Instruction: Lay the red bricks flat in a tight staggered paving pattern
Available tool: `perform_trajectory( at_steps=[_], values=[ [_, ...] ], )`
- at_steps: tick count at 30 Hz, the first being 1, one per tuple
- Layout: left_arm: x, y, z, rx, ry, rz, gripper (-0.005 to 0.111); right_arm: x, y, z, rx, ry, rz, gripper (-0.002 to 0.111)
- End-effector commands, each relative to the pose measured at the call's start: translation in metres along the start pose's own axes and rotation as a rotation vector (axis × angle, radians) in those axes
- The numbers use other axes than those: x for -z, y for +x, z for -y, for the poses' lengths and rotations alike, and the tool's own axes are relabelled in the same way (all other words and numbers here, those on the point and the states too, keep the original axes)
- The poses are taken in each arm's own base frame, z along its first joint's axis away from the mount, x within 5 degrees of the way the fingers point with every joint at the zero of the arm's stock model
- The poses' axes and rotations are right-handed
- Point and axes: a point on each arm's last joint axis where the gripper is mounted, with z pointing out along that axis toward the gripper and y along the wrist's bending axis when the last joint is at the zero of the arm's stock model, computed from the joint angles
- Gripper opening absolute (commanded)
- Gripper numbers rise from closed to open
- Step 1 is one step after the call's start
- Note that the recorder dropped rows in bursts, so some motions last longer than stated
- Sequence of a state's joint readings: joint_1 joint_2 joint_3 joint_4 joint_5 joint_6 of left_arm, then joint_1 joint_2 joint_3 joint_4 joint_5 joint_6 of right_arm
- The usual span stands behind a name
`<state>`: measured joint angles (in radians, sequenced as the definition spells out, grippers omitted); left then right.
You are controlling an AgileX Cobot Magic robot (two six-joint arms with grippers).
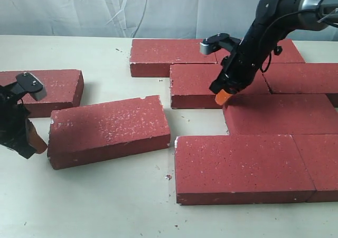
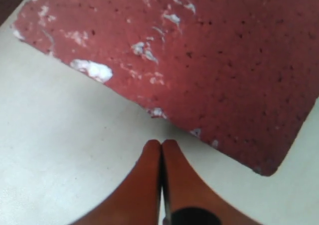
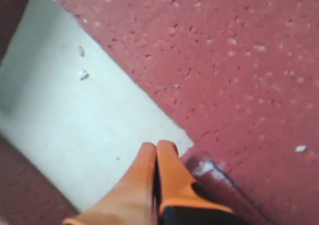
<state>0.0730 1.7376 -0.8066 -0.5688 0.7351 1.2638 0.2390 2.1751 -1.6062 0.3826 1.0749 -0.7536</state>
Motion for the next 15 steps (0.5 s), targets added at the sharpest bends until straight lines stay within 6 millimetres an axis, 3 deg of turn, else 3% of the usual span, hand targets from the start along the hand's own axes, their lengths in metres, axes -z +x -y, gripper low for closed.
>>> perform_trajectory(
  at_steps=[1,4,9,12,15],
  values=[
    [0.003,0.0,0.0,-0.014,0.034,-0.026,0.0,0.035,-0.004,-0.028,0.019,-0.221,0.122,-0.001],
    [0.005,0.003,0.007,0.018,0.105,-0.064,0.0,0.041,-0.006,-0.048,0.129,-0.319,0.241,-0.001],
    [0.004,0.003,0.005,0.006,0.083,-0.067,0.0,0.018,0.009,-0.067,0.154,-0.402,0.199,-0.001],
    [0.004,0.0,0.001,0.021,0.039,-0.034,0.0,0.012,-0.003,-0.069,0.144,-0.316,0.279,-0.001],
    [0.003,-0.001,-0.001,0.023,0.019,-0.026,0.0,0.003,-0.004,-0.071,0.147,-0.258,0.236,-0.001]
  ],
)
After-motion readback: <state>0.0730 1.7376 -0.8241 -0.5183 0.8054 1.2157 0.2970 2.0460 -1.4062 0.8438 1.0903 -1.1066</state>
